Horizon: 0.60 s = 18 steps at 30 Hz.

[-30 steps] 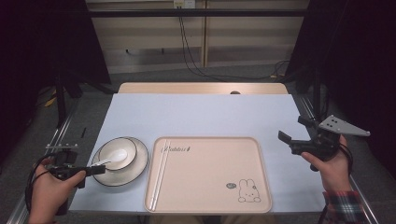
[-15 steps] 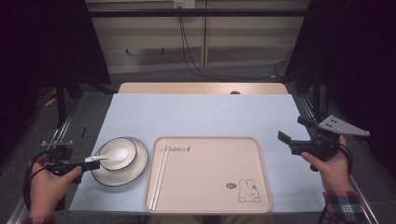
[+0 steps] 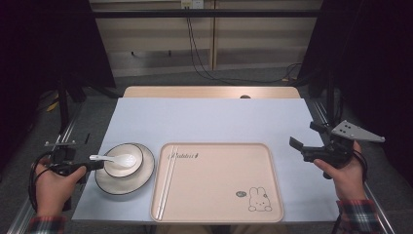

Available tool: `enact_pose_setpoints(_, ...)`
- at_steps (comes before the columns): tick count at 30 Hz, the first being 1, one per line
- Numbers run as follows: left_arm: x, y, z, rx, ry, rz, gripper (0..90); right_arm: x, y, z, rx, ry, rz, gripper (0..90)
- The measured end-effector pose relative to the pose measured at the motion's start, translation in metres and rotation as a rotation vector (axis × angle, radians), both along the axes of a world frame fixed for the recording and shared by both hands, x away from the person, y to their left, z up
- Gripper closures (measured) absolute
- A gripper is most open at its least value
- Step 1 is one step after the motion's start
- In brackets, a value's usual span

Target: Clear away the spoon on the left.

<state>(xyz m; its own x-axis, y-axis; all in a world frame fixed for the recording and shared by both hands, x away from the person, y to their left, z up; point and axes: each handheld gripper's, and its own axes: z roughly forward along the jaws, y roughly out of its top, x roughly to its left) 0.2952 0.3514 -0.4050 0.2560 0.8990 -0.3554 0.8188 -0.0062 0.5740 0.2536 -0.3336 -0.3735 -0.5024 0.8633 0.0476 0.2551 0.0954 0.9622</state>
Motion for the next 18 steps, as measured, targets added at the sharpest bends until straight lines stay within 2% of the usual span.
enact_pose_setpoints(4, 0.006, -0.003, -0.002, 0.009, -0.016, 0.022, 90.0, 0.0, 0.0, 0.0, 0.0, -0.005, -0.002, 3.5)
enact_pose_setpoints(8, 0.01, -0.002, -0.002, 0.014, -0.025, 0.023, 90.0, 0.0, -0.001, 0.001, 0.0, -0.006, 0.002, 3.5)
enact_pose_setpoints(9, 0.012, -0.002, -0.003, 0.0, -0.033, 0.037, 90.0, -0.001, -0.001, 0.001, 0.001, -0.005, 0.0, 3.5)
enact_pose_setpoints(11, 0.013, -0.002, -0.003, 0.005, -0.033, 0.037, 90.0, -0.001, -0.001, 0.001, 0.001, -0.007, 0.0, 3.5)
enact_pose_setpoints(13, 0.015, -0.003, -0.006, -0.008, -0.043, 0.055, 90.0, -0.001, -0.001, 0.001, 0.0, -0.007, 0.001, 3.5)
enact_pose_setpoints(17, 0.016, -0.002, -0.007, 0.002, -0.054, 0.066, 84.6, -0.001, -0.001, 0.001, 0.001, -0.005, -0.002, 3.5)
enact_pose_setpoints(18, 0.015, -0.002, -0.007, -0.002, -0.066, 0.083, 83.2, -0.001, -0.002, 0.001, -0.006, -0.006, -0.005, 3.5)
